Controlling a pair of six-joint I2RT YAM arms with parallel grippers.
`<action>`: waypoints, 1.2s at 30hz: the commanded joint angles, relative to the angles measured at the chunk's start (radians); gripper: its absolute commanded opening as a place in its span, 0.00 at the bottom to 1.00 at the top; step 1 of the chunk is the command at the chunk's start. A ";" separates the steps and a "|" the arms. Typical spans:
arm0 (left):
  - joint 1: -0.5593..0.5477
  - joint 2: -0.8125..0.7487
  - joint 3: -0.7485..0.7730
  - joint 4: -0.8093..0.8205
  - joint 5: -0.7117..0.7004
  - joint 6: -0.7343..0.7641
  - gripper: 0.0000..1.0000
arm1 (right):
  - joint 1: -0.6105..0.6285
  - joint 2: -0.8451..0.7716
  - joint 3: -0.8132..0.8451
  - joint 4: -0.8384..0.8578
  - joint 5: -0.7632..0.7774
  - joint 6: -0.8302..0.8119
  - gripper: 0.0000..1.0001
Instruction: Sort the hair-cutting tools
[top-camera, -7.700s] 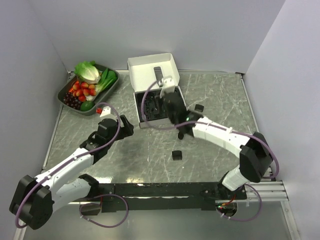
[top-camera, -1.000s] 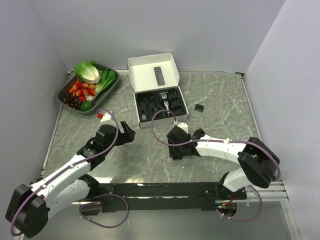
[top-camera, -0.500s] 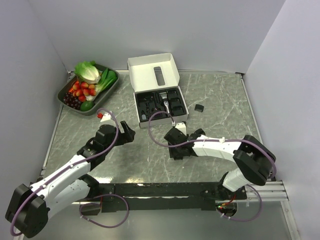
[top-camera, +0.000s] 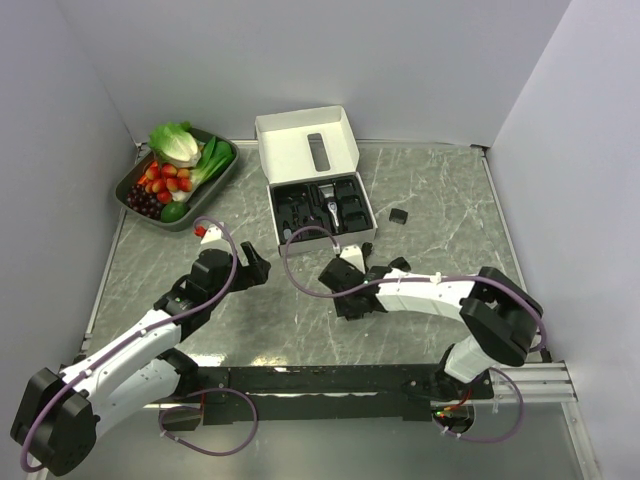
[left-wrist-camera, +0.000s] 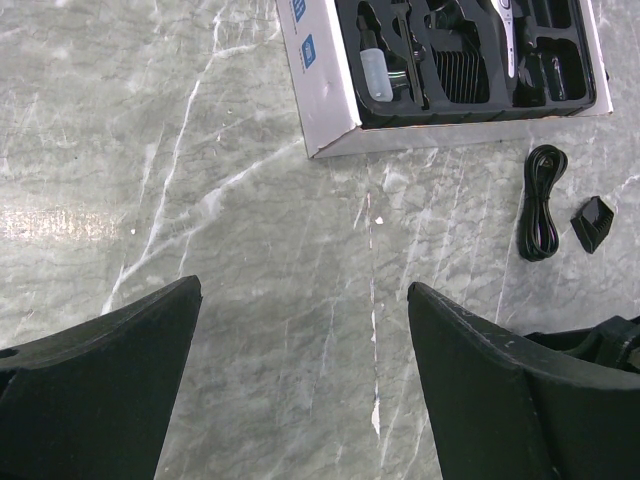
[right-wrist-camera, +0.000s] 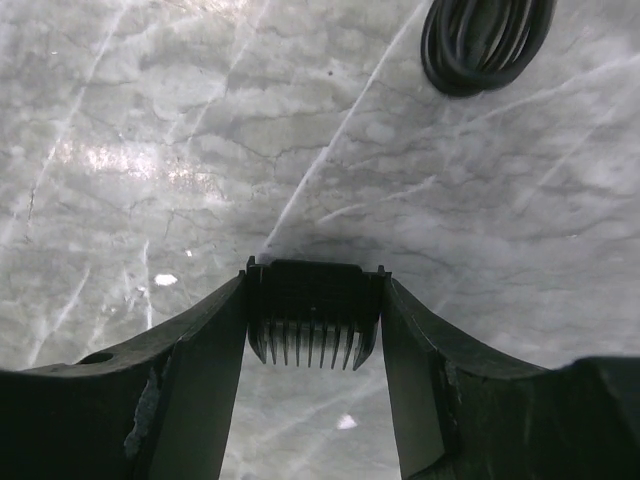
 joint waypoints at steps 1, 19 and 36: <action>-0.004 -0.020 -0.007 0.024 -0.008 0.022 0.90 | -0.010 -0.057 0.121 -0.104 0.079 -0.166 0.45; -0.002 0.004 -0.016 0.070 0.009 0.011 0.90 | -0.323 0.157 0.601 -0.087 -0.014 -0.846 0.45; -0.030 0.367 0.037 0.536 0.054 -0.305 0.76 | -0.476 0.340 0.836 -0.020 -0.025 -1.095 0.45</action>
